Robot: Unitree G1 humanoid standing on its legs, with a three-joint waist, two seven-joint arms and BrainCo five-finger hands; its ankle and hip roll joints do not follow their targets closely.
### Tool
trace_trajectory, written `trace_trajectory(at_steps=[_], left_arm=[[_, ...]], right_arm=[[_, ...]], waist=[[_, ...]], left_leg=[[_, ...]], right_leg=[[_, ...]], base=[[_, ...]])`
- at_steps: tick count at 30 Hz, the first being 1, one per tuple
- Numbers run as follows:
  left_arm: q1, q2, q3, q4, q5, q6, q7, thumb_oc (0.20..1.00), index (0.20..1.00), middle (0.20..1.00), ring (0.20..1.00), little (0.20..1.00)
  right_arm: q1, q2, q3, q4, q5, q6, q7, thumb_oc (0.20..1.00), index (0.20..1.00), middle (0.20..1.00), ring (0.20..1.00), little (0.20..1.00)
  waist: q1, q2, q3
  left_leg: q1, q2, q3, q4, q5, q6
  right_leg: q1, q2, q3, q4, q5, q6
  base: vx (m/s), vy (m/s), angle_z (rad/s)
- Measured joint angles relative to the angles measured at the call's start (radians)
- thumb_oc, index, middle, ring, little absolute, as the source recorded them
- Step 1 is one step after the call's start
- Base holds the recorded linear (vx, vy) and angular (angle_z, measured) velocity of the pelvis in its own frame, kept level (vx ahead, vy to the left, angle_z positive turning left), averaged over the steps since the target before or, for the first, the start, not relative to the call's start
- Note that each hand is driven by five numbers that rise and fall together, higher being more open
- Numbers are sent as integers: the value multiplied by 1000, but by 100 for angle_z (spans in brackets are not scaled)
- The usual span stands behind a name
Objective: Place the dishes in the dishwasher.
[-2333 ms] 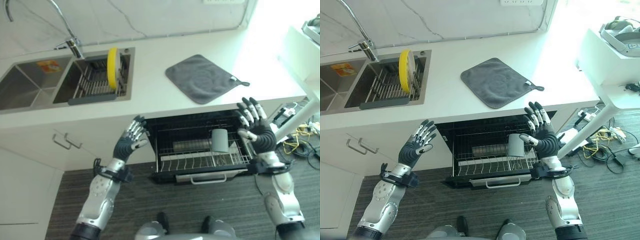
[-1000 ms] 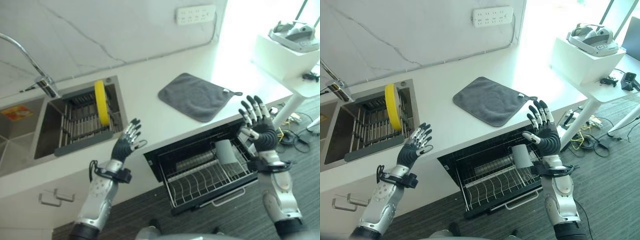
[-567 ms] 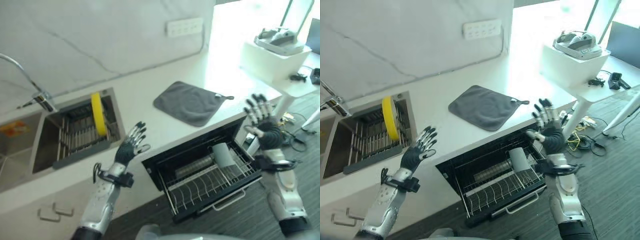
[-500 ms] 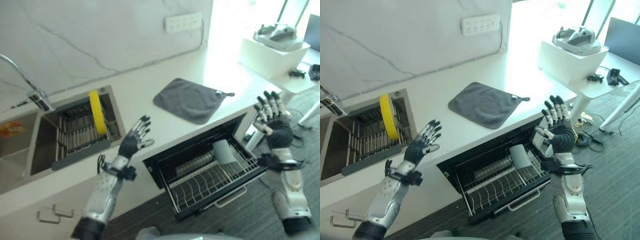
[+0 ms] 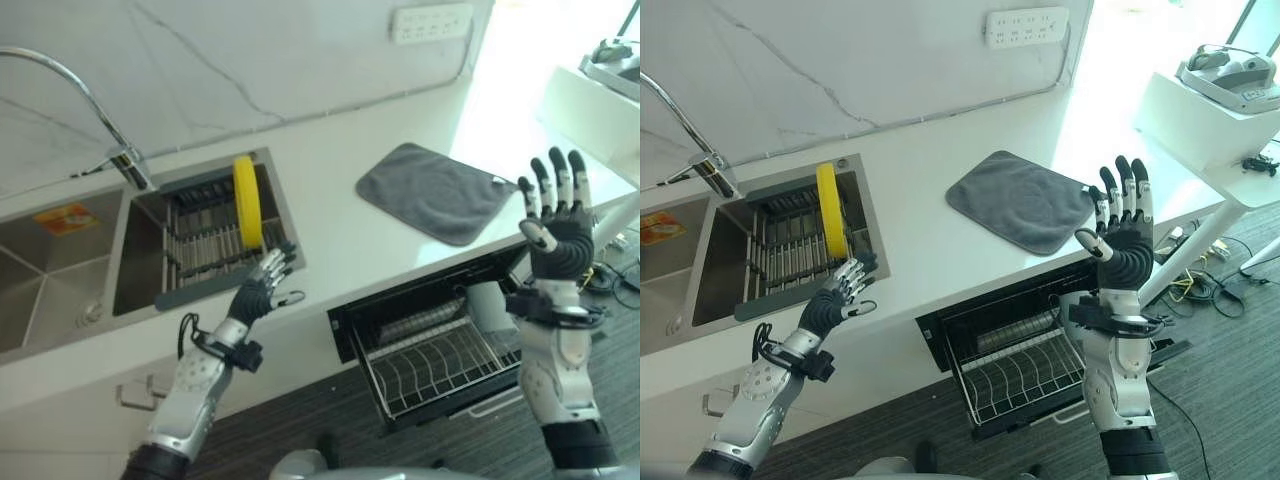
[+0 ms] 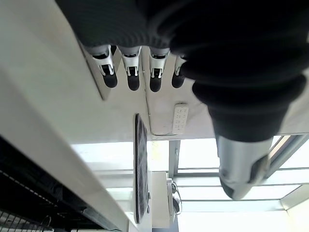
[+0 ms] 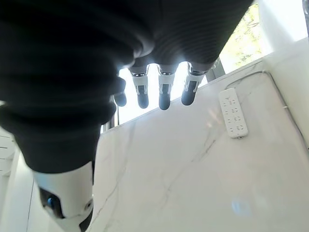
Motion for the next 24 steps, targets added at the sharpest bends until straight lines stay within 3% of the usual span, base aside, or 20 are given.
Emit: trace_trajectory(at_steps=[1,2,11,13,15,16,18,20,23,24], left_arm=[[7,-15,3,-1,-1,7,-8,1000,1000,1000,1000,1000],[6,-30,5,-1,-1,8,-12,1000,1000,1000,1000,1000],[-14,-80,15,-11,-2,8,-19,1000,1000,1000,1000,1000],[-37,-80,16,-9,-5,3,-29,1000,1000,1000,1000,1000],[-44,-83,6,1,-5,-13,-51,1000,1000,1000,1000,1000],[-64,-80,-24,7,-8,-17,-64,1000,1000,1000,1000,1000],[-98,-76,-60,16,-8,-17,-70,1000,1000,1000,1000,1000],[-120,-76,-79,17,-1,-17,-78,1000,1000,1000,1000,1000],[-111,-61,-100,14,1,-16,-79,1000,1000,1000,1000,1000],[-104,-5,-99,17,5,-14,-65,1000,1000,1000,1000,1000]], right_arm=[[0,0,13,0,-1,0,-10,1000,1000,1000,1000,1000],[2,-2,19,0,-1,1,-8,1000,1000,1000,1000,1000],[47,-40,33,7,2,59,40,1000,1000,1000,1000,1000],[37,-63,33,11,1,59,39,1000,1000,1000,1000,1000],[6,-84,18,28,2,62,24,1000,1000,1000,1000,1000],[7,-79,-9,26,2,62,11,1000,1000,1000,1000,1000],[35,-68,-41,8,3,67,8,1000,1000,1000,1000,1000],[60,-56,-60,3,6,67,3,1000,1000,1000,1000,1000],[104,-16,-68,-1,25,69,5,1000,1000,1000,1000,1000],[108,1,-72,-6,47,69,26,1000,1000,1000,1000,1000]], waist=[[1,10,-1],[-5,15,-2],[-27,43,-10],[-22,41,-8],[-18,51,-6],[-38,48,-6],[-43,25,0],[-54,-9,4],[-64,-45,9],[-62,-53,12]], left_leg=[[4,32,2,-11,17,-23],[6,40,7,-11,19,-27],[-17,53,-11,27,21,-32],[-39,54,-26,77,8,-24],[-54,64,-15,117,-61,-3],[-50,61,62,145,-72,-5],[-49,11,73,145,-97,13],[-48,-26,63,135,-99,33],[-20,-60,33,68,-66,81],[2,-64,5,26,-26,106]], right_leg=[[18,44,0,-52,16,-22],[20,58,3,-57,19,-25],[23,70,3,-39,-6,-28],[0,40,5,1,-15,-46],[-15,19,7,54,-26,-46],[-15,-24,0,93,-37,-27],[-9,-77,-2,119,-45,-2],[-17,-116,-9,159,-40,6],[-81,-166,47,316,-8,6],[-155,-172,92,451,-4,22]], base=[[-98,-198,-12],[-97,-157,-13],[-56,24,3],[-138,515,8],[-47,612,2],[11,635,21],[30,453,33],[17,280,43],[-5,218,52],[-7,52,46]])
